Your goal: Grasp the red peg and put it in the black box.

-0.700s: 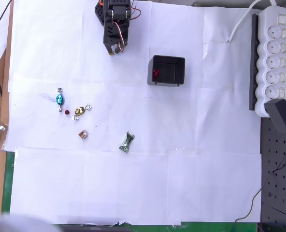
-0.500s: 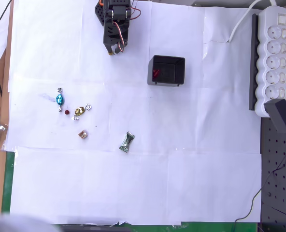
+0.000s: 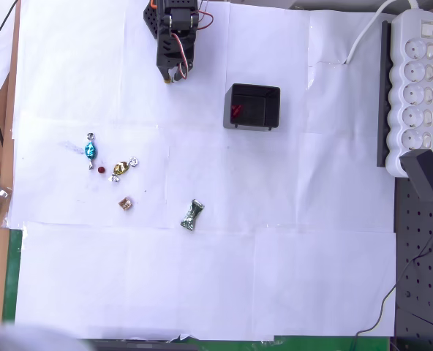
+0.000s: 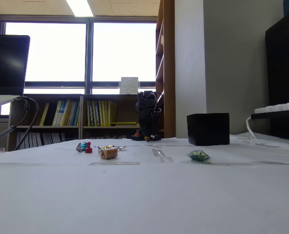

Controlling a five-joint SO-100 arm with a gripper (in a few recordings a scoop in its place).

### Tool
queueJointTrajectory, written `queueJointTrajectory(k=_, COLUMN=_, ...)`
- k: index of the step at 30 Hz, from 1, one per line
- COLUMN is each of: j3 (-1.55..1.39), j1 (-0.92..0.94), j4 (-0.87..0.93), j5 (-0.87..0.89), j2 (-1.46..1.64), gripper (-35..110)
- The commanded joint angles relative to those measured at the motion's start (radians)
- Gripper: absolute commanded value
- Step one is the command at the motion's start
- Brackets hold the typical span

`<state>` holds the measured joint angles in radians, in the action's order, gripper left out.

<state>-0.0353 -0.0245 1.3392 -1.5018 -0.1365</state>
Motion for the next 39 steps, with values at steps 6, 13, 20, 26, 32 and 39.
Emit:
queueJointTrajectory(k=6, j3=0.095, j1=-0.026, j4=0.087, j5=0.000, j2=-0.091, gripper=1)
queueJointTrajectory(k=13, j3=0.095, j1=-0.026, j4=0.087, j5=0.000, j2=-0.091, gripper=1)
queueJointTrajectory(k=20, j3=0.095, j1=-0.026, j4=0.087, j5=0.000, j2=-0.091, gripper=1)
queueJointTrajectory(k=26, j3=0.095, j1=-0.026, j4=0.087, j5=0.000, j2=-0.091, gripper=1)
queueJointTrajectory(k=32, j3=0.095, j1=0.000, j4=0.067, j5=0.000, j2=-0.091, gripper=1)
queueJointTrajectory(k=39, j3=0.095, j1=0.137, j4=0.077, j5=0.000, j2=-0.091, gripper=0)
